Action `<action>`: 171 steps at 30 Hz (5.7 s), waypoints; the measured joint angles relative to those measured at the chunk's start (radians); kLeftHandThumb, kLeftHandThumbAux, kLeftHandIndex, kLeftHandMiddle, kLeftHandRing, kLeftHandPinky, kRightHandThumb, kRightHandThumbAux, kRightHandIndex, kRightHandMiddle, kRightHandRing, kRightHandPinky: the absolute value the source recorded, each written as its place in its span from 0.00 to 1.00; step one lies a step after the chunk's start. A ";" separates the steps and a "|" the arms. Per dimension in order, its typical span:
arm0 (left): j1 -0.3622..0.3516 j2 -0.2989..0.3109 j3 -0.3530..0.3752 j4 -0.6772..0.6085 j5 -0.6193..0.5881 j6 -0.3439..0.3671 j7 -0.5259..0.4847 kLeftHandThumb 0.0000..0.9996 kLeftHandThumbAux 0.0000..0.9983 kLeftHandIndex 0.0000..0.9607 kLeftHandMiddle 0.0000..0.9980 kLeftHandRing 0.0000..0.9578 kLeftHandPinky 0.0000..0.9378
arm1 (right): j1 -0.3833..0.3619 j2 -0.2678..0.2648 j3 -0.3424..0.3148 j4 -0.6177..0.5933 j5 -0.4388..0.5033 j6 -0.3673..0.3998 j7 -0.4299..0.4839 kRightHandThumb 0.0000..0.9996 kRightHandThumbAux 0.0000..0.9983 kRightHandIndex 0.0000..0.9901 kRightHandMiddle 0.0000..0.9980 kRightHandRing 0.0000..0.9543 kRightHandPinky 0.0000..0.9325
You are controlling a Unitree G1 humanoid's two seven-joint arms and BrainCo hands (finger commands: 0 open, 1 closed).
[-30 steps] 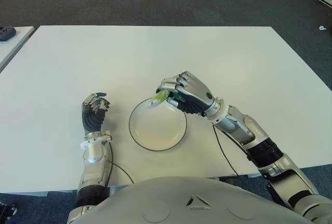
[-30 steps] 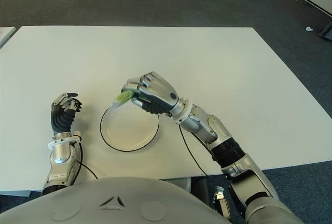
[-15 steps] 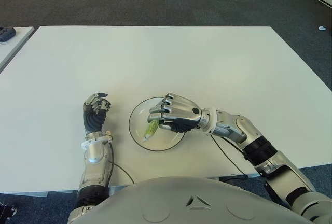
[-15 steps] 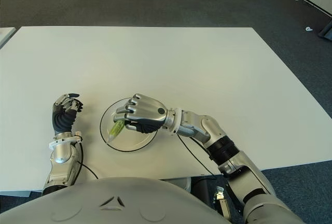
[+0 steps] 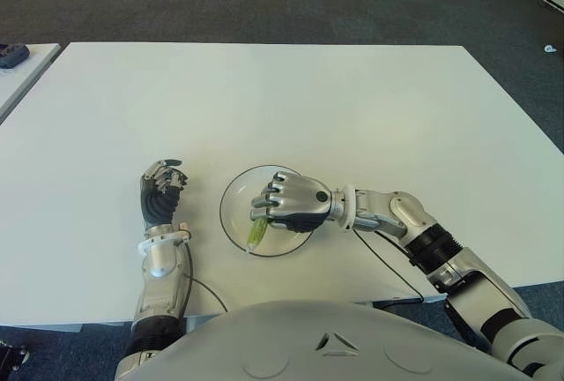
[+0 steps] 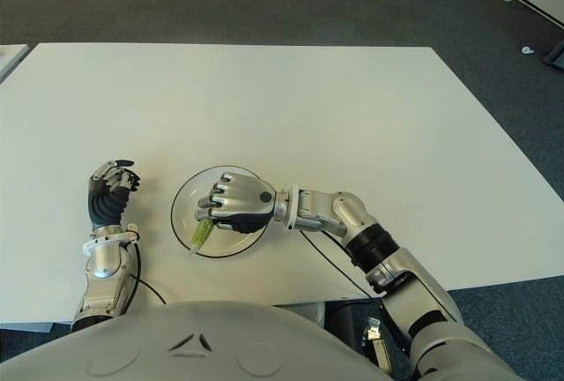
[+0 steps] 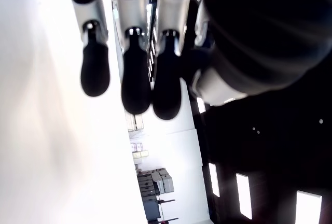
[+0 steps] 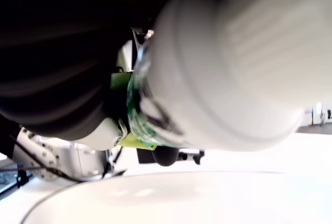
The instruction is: Put the toothpaste on the table into the plate.
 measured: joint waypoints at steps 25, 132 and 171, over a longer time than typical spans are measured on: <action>0.011 0.002 -0.001 -0.003 0.001 -0.030 0.000 0.70 0.72 0.45 0.65 0.68 0.68 | -0.070 0.015 0.130 0.182 -0.138 0.144 -0.221 0.63 0.68 0.37 0.53 0.57 0.59; -0.090 0.027 0.000 0.075 -0.066 -0.050 -0.055 0.70 0.72 0.45 0.63 0.66 0.68 | 0.272 0.485 -0.730 0.269 1.056 0.183 -0.014 0.70 0.73 0.43 0.49 0.48 0.49; -0.112 0.041 -0.015 0.080 -0.035 -0.031 -0.055 0.70 0.72 0.45 0.65 0.68 0.70 | 0.333 0.482 -0.703 0.179 1.020 0.455 0.034 0.71 0.73 0.43 0.47 0.48 0.50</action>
